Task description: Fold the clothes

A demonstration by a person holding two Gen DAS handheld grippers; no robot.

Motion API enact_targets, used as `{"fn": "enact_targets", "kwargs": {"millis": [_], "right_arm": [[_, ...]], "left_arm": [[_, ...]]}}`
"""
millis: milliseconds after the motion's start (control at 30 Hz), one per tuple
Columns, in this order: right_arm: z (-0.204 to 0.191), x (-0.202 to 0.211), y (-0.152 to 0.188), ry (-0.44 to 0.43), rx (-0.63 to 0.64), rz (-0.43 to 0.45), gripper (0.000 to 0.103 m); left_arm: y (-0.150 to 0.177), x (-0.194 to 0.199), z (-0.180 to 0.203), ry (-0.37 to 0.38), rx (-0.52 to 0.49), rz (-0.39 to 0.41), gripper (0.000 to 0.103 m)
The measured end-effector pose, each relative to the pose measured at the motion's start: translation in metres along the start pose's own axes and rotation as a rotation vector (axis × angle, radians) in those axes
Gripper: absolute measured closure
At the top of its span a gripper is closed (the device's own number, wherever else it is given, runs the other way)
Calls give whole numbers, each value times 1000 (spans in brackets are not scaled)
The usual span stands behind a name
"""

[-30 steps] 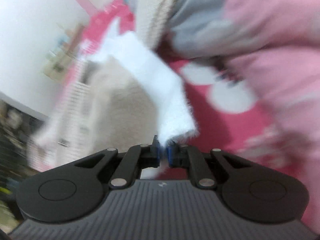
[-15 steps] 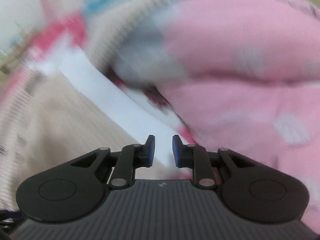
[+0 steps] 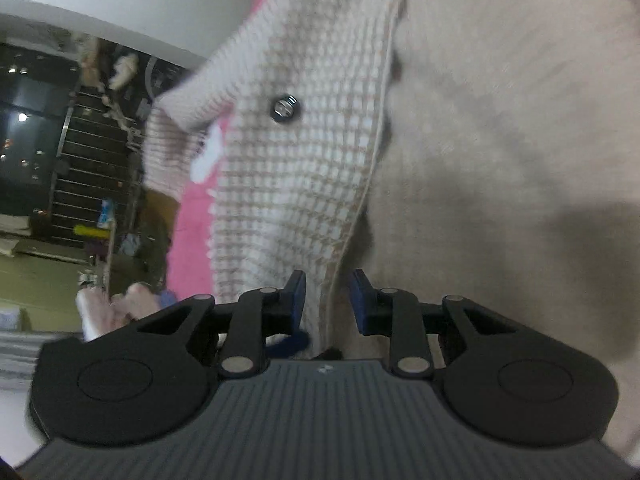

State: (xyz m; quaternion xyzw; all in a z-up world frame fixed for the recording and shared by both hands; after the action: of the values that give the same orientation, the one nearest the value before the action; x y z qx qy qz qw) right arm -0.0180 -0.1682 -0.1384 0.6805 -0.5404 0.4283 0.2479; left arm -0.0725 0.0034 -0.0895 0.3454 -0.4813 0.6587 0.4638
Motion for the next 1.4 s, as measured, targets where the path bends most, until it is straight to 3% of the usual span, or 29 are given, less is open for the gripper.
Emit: {"fn": "enact_targets", "kwargs": {"millis": [100,133,167,200,233,333,500,533,633,733,833,933,1000,1067,1233,1300,1333,1367,1400], "right_arm": [[-1,-24,-7,-1,-38,-74,79],[0,-25,-5,6,-53,-91,79],[2,-27,-4,13,-69,-107,81],[3,-28,-3,17,-83,-122,84],[3,-29,-2,2,-89,-125,94],[-2,-17,-1,-50,-29,-99,99],[-6,54,-6,-116,50,28,100],[-3,66,-10,-116,66,59,100],[14,98,-19,-50,130,152,100],[48,91,-31,39,103,162,100],[79,60,-38,150,91,108,99],[83,48,-35,158,77,92,98],[81,50,-32,139,47,99,96],[78,52,-34,113,16,103,95],[78,45,-20,55,-41,63,93],[75,36,-13,81,-23,53,97],[73,36,-10,96,-12,56,99],[70,42,-8,99,-8,70,99],[67,53,-5,91,-3,96,100]], "left_arm": [[2,-2,-5,9,18,-7,81],[5,-2,-6,11,17,-7,85],[6,-1,-7,18,15,-4,95],[5,-2,-9,35,14,3,98],[5,1,-9,54,10,15,98],[5,22,-1,128,-46,72,99],[-5,67,22,334,-52,207,99],[-7,71,26,388,-33,215,96],[-6,74,31,501,35,195,60],[7,71,18,459,58,143,57],[19,78,-17,405,173,117,58],[20,86,-67,348,338,128,56],[17,78,-91,277,400,85,55],[15,66,-104,217,419,72,54],[5,30,-110,194,434,41,49],[2,15,-110,172,436,9,54],[2,10,-110,170,435,6,62],[1,10,-110,179,432,6,83],[0,13,-110,209,424,10,97]]}}
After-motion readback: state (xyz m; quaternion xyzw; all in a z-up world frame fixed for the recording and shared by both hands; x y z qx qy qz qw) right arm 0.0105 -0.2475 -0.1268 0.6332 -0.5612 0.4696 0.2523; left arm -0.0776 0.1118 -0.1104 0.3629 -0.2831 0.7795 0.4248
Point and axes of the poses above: each gripper's, at about its wrist camera, not at the fingertips, and x roughly against the way its jaws point, z to its right, y to its underside, the point moved 2 cm from there along -x, roughly the way its jaws point, and after that the axes turned 13 degrees about y, right-handed, at the moved point
